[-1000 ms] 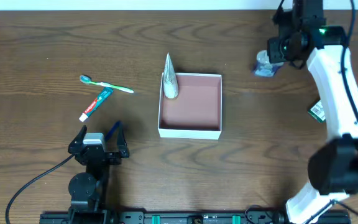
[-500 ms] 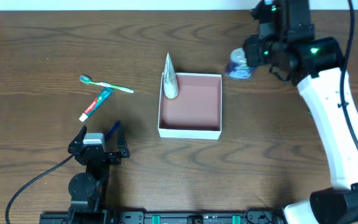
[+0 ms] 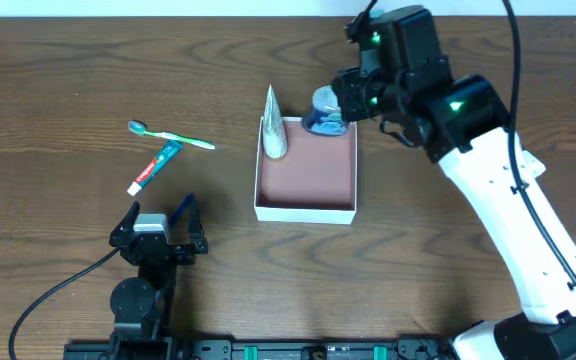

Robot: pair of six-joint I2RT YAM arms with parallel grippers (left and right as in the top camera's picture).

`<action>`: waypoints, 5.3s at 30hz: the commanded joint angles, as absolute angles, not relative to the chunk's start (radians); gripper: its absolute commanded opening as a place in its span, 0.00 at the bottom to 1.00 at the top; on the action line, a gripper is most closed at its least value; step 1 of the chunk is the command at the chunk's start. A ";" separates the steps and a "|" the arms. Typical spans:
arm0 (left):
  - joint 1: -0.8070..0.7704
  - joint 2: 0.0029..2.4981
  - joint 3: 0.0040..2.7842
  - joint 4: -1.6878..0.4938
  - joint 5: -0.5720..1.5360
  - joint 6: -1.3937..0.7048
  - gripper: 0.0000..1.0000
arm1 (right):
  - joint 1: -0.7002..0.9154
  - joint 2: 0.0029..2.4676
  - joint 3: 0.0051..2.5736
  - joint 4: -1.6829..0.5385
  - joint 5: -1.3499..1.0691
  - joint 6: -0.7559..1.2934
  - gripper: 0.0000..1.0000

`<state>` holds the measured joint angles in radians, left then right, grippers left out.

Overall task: Pack container
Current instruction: 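Carry the dispenser bottle left over the box, then lower the bottle into the box beside the tube and release, then move the right gripper right to the green Dettol soap box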

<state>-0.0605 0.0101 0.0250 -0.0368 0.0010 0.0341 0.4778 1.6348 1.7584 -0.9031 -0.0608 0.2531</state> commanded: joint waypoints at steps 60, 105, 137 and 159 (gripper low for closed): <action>-0.056 0.005 0.004 -0.074 -0.008 0.048 0.98 | 0.561 1.983 1.772 -0.786 0.048 0.170 0.36; -0.056 0.005 0.004 -0.074 -0.008 0.048 0.98 | -0.071 1.547 1.645 -1.296 0.202 0.730 0.99; -0.056 0.005 0.004 -0.074 -0.008 0.048 0.98 | -0.385 1.681 1.055 -0.504 0.127 0.481 0.99; -0.056 0.005 0.004 -0.074 -0.008 0.048 0.98 | -0.410 1.893 1.055 -0.382 0.127 0.481 0.92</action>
<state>-0.0605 0.0101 0.0250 -0.0368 0.0010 0.0341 -0.3828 1.8656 1.0580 -0.3859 0.1226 0.4854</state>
